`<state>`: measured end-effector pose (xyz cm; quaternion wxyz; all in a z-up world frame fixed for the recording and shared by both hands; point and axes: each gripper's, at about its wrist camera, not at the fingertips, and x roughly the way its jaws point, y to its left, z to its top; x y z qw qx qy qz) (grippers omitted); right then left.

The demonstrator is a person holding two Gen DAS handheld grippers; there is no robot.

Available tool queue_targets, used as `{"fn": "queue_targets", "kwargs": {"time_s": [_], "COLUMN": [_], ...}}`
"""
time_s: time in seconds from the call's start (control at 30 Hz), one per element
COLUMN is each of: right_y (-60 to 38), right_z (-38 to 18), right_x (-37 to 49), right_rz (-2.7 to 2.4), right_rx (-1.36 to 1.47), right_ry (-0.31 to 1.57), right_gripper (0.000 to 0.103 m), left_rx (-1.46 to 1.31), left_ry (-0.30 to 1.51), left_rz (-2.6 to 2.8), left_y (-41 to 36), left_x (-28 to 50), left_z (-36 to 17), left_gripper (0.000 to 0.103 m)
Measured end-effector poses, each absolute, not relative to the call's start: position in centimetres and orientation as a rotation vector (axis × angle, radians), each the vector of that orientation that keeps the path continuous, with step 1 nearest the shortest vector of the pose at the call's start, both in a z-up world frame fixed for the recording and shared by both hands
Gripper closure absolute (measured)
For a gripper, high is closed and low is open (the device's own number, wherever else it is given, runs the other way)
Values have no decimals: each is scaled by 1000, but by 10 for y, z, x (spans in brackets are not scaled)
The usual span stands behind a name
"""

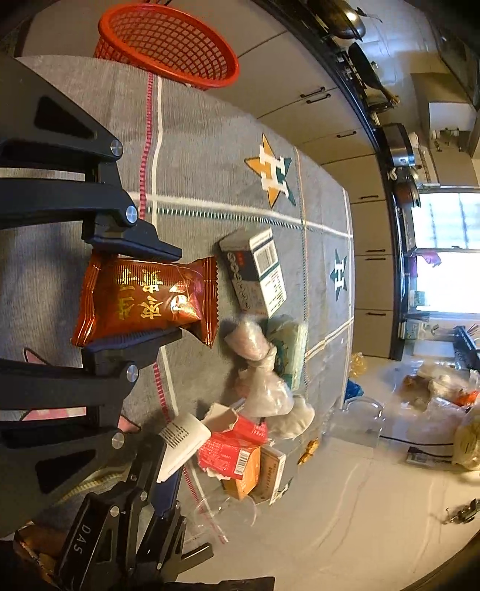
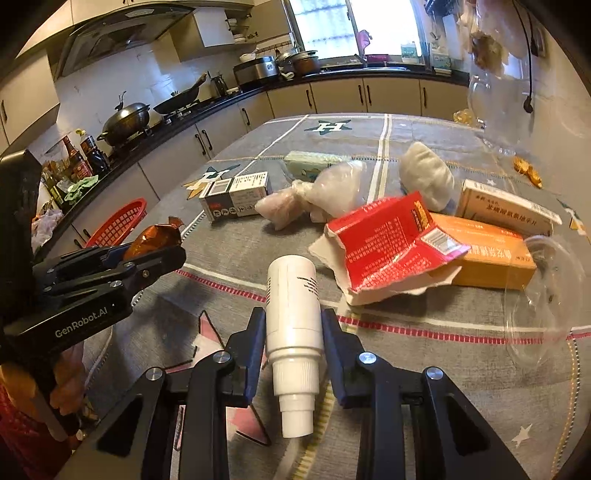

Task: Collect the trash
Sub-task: 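Carry the snack wrapper and white tube over the orange basket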

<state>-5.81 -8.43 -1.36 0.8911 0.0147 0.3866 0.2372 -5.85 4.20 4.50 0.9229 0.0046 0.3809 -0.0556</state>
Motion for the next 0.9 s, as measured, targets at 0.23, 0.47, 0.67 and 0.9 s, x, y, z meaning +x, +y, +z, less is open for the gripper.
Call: {"fn": "queue_targets", "kwargs": {"time_s": [0.23,0.47,0.67,0.9], "right_y": [-73,-62,-50,-35], "right_z": [1,6,8,11], "right_x": [-66,-66,-66,-64], "right_rz": [465,448,457,473], "right_rx": [8,8,-15,-45], "right_ry": [750,744,743,741], "right_gripper": [70,70,70,70], "left_rx": [16,1,-13,-27], "left_ry": [758,743,738,734], "left_rz": [-93,-81,-71,-60], "left_y": [48,58,66,77], "left_x": [-65,-71,-73,-75], "left_z": [48,50,50,50], "left_gripper": [69,69,69,69]}}
